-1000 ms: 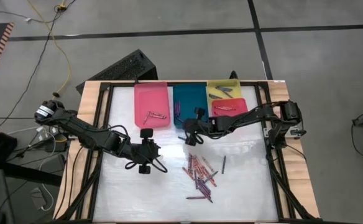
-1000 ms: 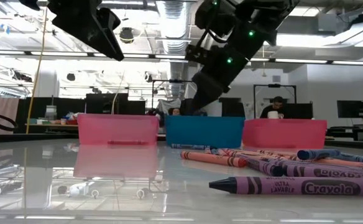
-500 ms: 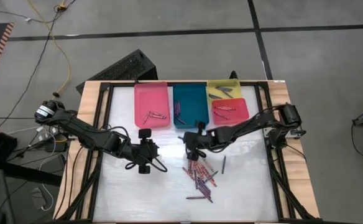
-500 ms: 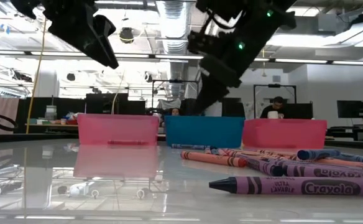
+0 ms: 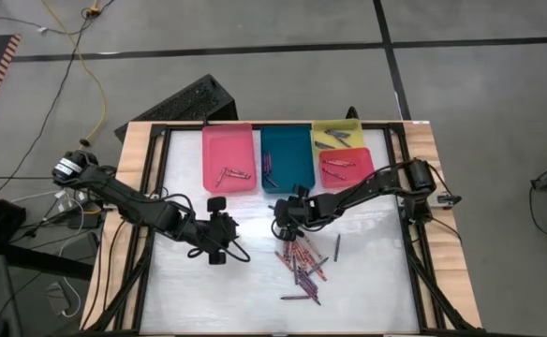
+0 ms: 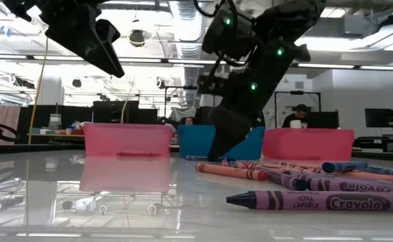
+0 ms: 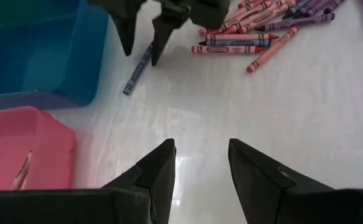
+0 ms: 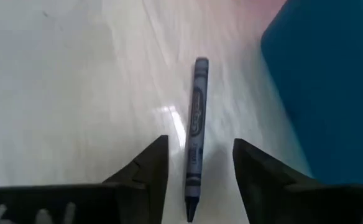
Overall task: Sort crayons
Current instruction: Put the blue crayon into the yellow bin
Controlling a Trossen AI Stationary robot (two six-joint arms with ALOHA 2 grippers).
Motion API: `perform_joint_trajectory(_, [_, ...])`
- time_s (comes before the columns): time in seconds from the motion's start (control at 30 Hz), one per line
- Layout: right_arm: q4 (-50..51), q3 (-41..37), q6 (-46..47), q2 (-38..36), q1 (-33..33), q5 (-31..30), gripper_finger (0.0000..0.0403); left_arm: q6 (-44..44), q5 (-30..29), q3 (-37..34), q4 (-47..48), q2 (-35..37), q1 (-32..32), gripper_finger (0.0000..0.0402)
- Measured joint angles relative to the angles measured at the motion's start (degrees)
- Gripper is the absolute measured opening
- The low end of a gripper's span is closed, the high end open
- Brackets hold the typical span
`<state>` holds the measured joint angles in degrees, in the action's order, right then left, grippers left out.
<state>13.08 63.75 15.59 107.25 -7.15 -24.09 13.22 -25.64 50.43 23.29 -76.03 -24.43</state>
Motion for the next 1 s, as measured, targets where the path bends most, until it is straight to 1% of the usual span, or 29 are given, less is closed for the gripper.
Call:
perform_joint_trajectory(0.13, [-0.5, 0.1, 0.5, 1.6, 0.5, 0.1, 0.0164, 0.1, -1.7, 0.0, -0.2, 0.0, -0.9, 0.0139])
perform_joint_trajectory(0.23, [-0.3, 0.1, 1.1, 1.6, 0.5, 0.1, 0.0143, 0.2, -2.1, 0.0, -0.3, 0.0, -1.4, 0.0139])
perform_joint_trajectory(0.33, [0.0, 0.1, 1.2, 1.4, 0.5, 0.3, 0.0103, 1.0, -2.2, 0.0, -0.3, 0.0, -1.6, 0.0139])
perform_joint_trajectory(0.5, [0.1, 0.0, 2.5, 1.2, 0.5, 1.7, 0.0019, 2.3, -2.2, 0.0, -0.3, 0.0, -1.6, 0.0139])
perform_joint_trajectory(0.53, [0.1, 0.0, 2.5, 1.2, 0.5, 2.0, 0.0011, 2.5, -2.2, 0.0, -0.3, 0.0, -1.6, 0.0139])
perform_joint_trajectory(0.7, [0.0, 0.0, 2.6, 1.2, 0.2, 2.8, 0.0014, 2.6, -2.2, 0.0, -0.3, 0.0, -2.0, 0.0139])
perform_joint_trajectory(0.83, [0.1, 0.3, 2.6, 0.5, -0.7, 2.7, 0.0004, 2.6, -2.3, 0.0, -0.3, 0.0, -2.6, 0.0139])
perform_joint_trajectory(1.0, [0.6, 1.3, 2.0, -2.2, -1.7, 3.4, 0.0005, 3.0, -3.1, 0.0, -0.3, 0.0, -3.6, 0.0139])
